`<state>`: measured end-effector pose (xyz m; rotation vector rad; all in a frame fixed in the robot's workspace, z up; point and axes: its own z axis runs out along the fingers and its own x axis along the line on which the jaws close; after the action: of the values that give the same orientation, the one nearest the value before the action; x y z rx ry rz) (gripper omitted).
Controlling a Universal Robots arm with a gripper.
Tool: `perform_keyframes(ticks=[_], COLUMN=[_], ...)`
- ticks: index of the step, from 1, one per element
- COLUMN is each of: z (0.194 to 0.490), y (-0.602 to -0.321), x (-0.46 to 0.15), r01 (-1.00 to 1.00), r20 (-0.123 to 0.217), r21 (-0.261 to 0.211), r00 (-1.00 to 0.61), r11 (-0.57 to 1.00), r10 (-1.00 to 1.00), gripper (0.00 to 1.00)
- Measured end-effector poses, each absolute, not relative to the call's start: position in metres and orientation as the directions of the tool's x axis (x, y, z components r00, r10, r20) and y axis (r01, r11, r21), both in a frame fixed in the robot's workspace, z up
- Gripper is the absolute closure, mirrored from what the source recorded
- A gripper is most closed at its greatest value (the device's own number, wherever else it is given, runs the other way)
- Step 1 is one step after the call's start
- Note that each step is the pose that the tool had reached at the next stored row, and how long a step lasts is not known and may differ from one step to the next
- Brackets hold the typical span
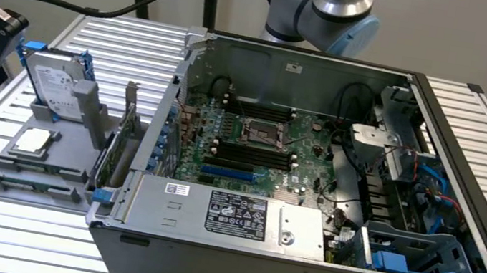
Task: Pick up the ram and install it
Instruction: 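Pick up the ram and move it above insertion slot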
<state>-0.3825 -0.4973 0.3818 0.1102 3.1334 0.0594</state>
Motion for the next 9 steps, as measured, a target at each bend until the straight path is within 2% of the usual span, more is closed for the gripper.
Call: perform_keyframes(ticks=[9], z=[0.3807], y=[-0.4974], x=[-0.3828], r01=[0.008], r20=[-0.004], r21=[0.038], r00=[-1.000], r11=[0.999], r10=[0.008], gripper=[0.89])
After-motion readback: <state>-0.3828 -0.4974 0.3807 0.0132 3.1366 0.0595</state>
